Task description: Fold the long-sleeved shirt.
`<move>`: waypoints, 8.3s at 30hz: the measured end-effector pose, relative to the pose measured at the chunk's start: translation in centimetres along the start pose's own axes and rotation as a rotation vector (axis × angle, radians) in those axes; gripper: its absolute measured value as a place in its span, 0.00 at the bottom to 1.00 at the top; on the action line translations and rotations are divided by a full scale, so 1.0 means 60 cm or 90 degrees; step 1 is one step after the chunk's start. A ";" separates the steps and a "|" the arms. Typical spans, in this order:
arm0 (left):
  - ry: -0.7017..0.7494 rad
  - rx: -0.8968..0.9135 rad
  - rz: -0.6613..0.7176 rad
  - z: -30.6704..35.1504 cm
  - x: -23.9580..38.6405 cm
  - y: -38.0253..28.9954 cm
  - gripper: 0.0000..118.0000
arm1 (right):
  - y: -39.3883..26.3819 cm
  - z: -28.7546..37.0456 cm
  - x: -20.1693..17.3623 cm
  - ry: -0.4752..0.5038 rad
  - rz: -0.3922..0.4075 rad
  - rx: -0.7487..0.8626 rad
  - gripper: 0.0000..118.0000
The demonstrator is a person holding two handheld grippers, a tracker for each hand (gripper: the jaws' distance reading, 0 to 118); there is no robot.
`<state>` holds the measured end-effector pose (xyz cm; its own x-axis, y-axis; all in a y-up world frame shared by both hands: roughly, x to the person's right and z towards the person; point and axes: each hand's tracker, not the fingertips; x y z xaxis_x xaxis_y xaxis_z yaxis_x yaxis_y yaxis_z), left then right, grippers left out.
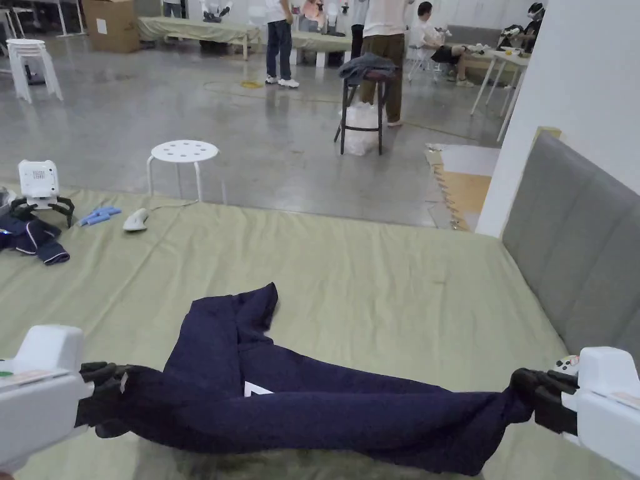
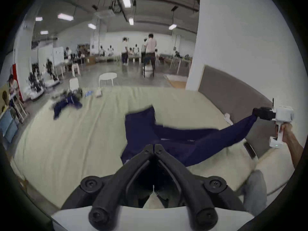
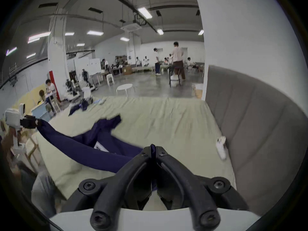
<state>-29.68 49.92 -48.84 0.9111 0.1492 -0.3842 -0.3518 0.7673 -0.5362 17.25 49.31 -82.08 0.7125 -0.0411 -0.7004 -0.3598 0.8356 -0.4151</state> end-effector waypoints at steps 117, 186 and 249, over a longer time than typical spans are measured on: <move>0.155 0.034 0.065 -0.139 0.044 -0.024 0.03 | -0.181 -0.018 -0.106 -0.062 -0.076 0.052 0.00; 0.001 -0.222 0.122 -0.476 -0.136 0.000 0.20 | -0.070 -0.504 0.103 -0.021 -0.140 -0.251 0.42; 0.009 0.044 0.107 -0.040 -0.042 -0.065 0.04 | -0.126 0.010 -0.233 -0.094 0.031 0.212 0.00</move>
<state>-31.13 45.05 -47.61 0.8372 0.2704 -0.4753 -0.4828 0.7736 -0.4104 10.38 43.88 -68.81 0.7879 0.0623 -0.6126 -0.1966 0.9682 -0.1544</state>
